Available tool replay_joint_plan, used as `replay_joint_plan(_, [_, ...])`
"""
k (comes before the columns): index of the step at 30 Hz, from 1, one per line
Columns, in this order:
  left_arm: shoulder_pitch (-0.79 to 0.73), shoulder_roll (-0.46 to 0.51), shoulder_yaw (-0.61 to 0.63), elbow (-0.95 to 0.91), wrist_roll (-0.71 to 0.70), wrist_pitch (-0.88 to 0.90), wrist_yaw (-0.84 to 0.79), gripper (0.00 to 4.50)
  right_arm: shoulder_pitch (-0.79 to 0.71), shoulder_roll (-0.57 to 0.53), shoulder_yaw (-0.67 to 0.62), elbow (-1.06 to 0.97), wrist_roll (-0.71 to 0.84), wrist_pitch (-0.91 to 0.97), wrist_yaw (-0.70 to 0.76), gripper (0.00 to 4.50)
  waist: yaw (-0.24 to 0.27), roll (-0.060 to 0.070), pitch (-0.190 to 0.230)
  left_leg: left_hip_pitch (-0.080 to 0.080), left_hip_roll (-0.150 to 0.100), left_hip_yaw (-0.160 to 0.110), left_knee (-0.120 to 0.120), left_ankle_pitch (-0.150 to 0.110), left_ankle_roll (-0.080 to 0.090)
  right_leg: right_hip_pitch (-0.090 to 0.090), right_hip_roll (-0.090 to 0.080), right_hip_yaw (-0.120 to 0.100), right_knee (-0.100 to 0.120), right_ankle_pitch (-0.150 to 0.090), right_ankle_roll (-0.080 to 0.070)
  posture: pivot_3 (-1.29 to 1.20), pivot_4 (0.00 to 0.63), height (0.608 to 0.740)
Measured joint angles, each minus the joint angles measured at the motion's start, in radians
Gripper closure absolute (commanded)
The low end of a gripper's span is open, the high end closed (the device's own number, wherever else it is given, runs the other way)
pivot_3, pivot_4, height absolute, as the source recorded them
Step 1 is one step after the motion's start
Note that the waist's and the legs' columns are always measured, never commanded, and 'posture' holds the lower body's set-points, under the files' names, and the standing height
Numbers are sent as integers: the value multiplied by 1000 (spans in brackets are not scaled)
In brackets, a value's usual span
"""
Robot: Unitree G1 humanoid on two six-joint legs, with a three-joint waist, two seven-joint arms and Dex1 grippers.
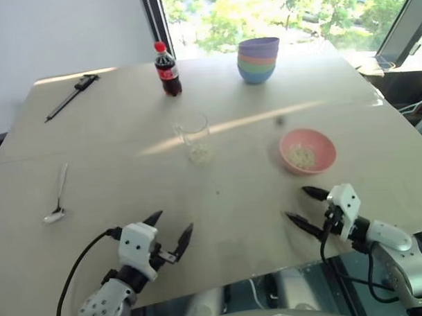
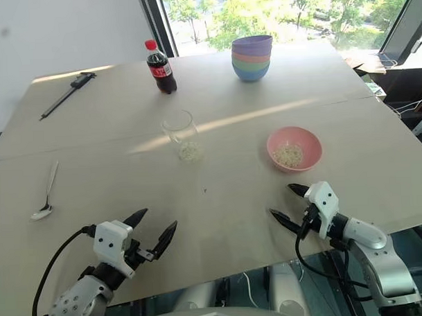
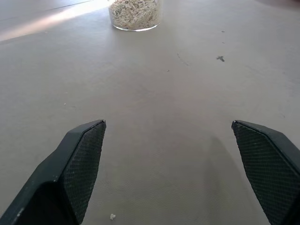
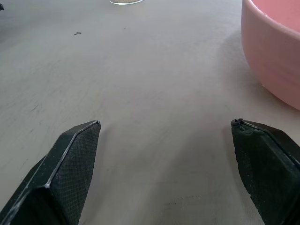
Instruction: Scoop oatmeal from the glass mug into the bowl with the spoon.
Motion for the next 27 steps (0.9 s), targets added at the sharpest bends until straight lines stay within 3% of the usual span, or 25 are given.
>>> replay_joint_plan(27, [58,-8,10,0,1,-39,2,47,-33,-22,5,-15,25,45,37,0,0,-1,0,0,0,1,0,0,0,0,0,1,0,0,0,0,150,740])
